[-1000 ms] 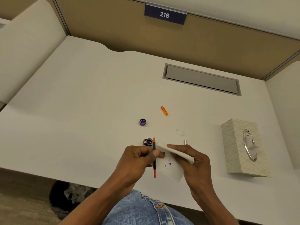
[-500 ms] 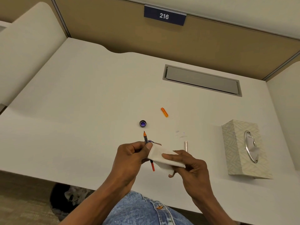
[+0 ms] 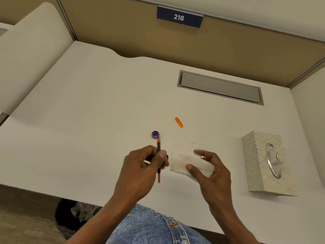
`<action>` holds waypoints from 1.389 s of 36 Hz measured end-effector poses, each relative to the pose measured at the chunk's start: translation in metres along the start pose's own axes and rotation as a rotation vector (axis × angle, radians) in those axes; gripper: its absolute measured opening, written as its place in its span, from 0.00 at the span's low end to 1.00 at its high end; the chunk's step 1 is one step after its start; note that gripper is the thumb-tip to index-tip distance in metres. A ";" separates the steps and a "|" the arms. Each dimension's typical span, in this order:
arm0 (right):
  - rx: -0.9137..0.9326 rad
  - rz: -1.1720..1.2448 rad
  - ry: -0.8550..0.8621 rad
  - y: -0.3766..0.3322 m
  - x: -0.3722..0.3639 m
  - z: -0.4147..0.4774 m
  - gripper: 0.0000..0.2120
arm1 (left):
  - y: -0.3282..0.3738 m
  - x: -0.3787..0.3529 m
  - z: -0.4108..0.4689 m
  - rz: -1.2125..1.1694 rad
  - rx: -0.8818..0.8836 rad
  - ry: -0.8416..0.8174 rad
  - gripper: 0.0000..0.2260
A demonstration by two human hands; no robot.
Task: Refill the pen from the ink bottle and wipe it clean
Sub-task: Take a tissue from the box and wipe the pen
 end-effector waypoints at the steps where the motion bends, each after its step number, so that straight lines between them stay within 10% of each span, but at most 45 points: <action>1: -0.012 -0.007 0.004 0.000 -0.001 0.000 0.22 | 0.000 -0.005 -0.002 -0.009 0.001 -0.063 0.13; 12: -0.247 0.283 -0.053 0.004 -0.018 -0.001 0.04 | -0.010 -0.040 -0.010 0.127 0.045 -0.341 0.14; 23: -0.319 0.675 -0.201 -0.006 -0.025 0.000 0.15 | -0.021 -0.046 -0.003 0.209 0.039 -0.370 0.16; 50: -0.450 0.714 -0.123 0.000 -0.026 0.002 0.14 | -0.019 -0.040 0.010 0.372 0.018 -0.121 0.12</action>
Point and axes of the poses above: each hand's wrist, its own z-axis towards the middle knuckle, its own x-axis out of the back of the hand, y = z × x, the point moved 5 cm from there along z, towards the middle knuckle, and after that the axes turned 5 degrees about x, right-handed, at the moved point
